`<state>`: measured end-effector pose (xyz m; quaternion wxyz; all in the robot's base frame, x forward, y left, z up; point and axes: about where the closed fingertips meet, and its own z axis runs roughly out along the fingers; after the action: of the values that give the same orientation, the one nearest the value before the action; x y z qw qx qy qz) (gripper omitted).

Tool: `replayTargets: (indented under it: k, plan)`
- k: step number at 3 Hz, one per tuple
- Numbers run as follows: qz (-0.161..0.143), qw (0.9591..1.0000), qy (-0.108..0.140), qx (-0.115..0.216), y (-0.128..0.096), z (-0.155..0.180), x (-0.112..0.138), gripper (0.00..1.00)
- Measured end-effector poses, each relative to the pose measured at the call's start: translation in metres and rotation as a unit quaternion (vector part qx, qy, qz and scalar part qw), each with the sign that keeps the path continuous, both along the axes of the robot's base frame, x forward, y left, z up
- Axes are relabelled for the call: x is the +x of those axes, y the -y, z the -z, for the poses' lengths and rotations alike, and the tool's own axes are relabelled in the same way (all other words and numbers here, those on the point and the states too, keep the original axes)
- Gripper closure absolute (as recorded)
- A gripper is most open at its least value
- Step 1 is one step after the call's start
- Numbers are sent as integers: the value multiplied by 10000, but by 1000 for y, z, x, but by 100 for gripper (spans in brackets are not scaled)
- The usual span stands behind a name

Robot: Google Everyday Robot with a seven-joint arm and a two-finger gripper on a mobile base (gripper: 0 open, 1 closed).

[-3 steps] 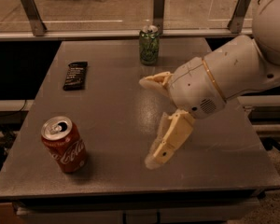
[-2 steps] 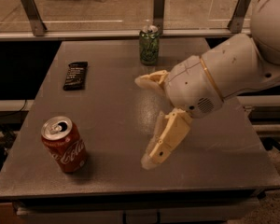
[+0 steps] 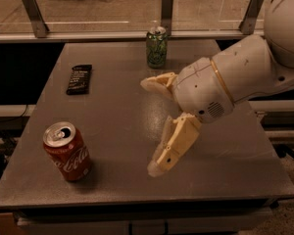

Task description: Move coke can near green can

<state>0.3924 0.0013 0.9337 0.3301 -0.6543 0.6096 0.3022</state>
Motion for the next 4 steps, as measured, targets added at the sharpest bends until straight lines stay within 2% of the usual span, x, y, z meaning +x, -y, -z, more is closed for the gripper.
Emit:
replayTargets:
  k: [2, 4]
  plan:
    - [-333, 9971, -57, 684, -51, 18, 2, 0]
    - [-507, 9896, -240, 1325, -101, 39, -6, 0]
